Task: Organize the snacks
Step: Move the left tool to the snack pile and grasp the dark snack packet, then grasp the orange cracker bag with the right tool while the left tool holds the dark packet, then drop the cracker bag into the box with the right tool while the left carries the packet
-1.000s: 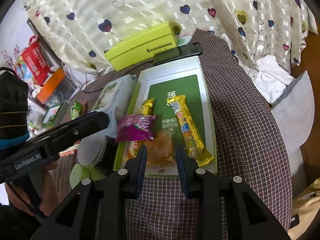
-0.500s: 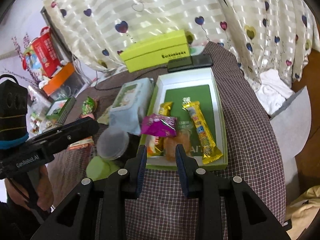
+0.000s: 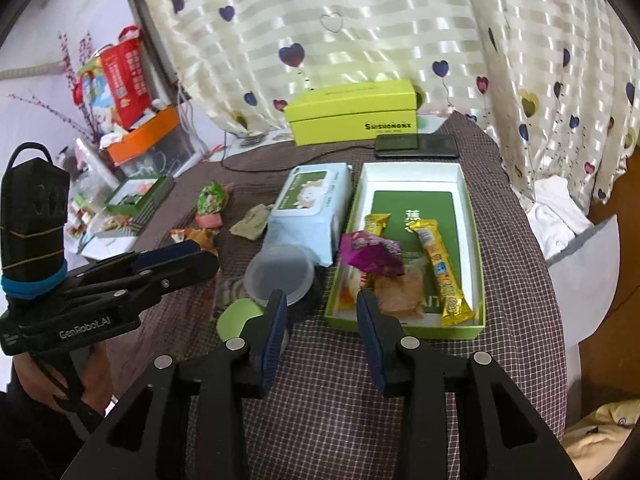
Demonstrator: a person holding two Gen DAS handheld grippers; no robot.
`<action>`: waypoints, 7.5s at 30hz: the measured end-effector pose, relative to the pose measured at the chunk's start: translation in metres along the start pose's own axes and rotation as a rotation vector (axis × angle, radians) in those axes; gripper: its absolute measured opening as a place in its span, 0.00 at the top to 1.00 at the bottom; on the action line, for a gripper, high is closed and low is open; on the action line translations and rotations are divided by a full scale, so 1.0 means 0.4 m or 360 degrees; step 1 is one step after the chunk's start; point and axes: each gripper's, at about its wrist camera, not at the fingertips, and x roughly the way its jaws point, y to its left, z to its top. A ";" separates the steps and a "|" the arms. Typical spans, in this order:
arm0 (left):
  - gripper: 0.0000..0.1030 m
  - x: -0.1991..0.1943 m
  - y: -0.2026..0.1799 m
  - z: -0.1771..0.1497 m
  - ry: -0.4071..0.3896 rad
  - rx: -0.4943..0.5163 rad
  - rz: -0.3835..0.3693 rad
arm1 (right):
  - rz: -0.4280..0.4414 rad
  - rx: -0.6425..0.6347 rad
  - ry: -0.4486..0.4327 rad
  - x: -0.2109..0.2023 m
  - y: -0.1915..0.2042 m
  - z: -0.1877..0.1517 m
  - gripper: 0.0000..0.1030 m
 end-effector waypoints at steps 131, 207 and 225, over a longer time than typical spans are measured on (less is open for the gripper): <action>0.76 -0.214 0.539 -0.210 -0.0212 -0.0679 0.0428 | 0.0183 -0.0328 0.0469 0.574 0.463 0.132 0.61; 0.76 -0.009 0.072 0.056 -0.0136 -0.0065 0.0031 | -0.0305 0.0259 -0.0015 0.136 -0.211 0.124 0.61; 0.76 0.059 0.081 0.098 -0.0089 -0.0067 0.0023 | -0.0341 0.0214 0.0079 0.291 -0.274 0.170 0.54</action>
